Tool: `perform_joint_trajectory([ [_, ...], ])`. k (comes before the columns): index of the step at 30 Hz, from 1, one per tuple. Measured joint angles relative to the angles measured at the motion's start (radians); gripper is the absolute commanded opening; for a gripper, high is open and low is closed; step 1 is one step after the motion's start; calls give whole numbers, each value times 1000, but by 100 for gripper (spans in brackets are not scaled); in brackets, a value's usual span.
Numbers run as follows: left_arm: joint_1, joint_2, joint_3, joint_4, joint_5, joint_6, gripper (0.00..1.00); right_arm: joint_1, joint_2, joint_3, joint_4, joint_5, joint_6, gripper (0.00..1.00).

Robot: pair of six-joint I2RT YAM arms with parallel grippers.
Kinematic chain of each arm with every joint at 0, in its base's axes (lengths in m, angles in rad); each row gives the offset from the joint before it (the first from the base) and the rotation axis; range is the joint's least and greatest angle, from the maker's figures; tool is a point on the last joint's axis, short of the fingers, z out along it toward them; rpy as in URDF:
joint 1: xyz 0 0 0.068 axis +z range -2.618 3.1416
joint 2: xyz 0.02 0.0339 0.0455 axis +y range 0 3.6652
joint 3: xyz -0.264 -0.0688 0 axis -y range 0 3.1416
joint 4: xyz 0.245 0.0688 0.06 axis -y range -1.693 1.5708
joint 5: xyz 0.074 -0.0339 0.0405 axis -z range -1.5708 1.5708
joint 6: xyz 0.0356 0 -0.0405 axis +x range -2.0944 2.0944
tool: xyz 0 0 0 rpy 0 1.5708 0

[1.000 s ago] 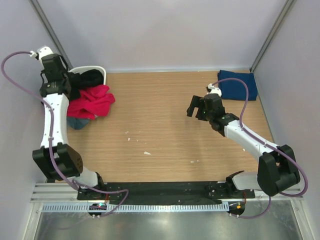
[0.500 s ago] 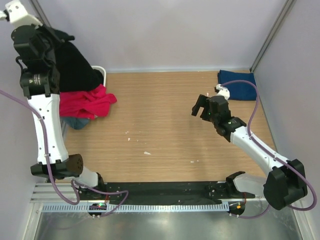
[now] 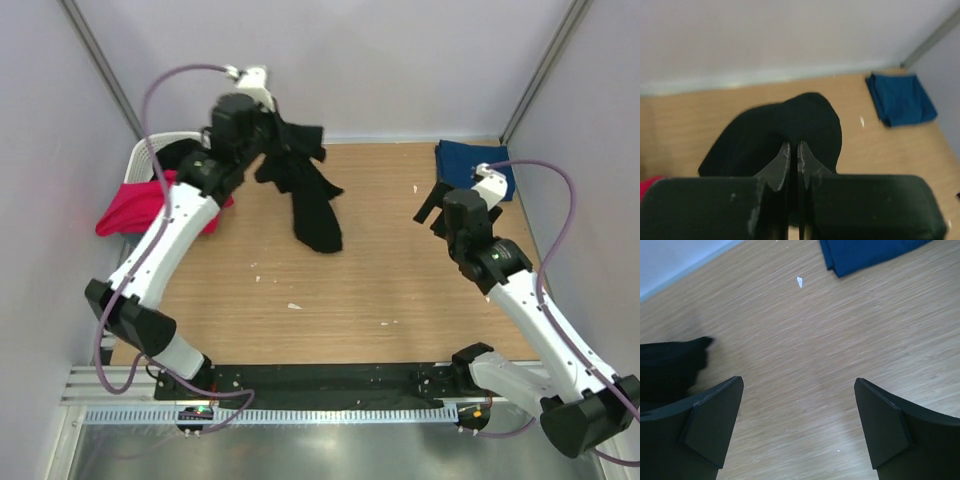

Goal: Fold and stack the t-shirts
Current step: Move the tshirt to the center of the board

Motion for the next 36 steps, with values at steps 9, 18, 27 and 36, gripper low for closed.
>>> perform_joint_trajectory([
  [9, -379, 172, -448, 157, 13, -99, 0, -1, -92, -37, -39, 15, 10, 99],
  [18, -528, 151, -657, 218, -29, -204, 82, -1, 6, -75, -80, -62, 20, 100],
  [27, -465, -26, -800, 138, -163, -315, 96, -1, 157, -92, -92, -108, 44, 96],
  [36, -299, -222, -833, 125, -140, -306, 94, -1, 328, -97, 132, -255, 47, 70],
])
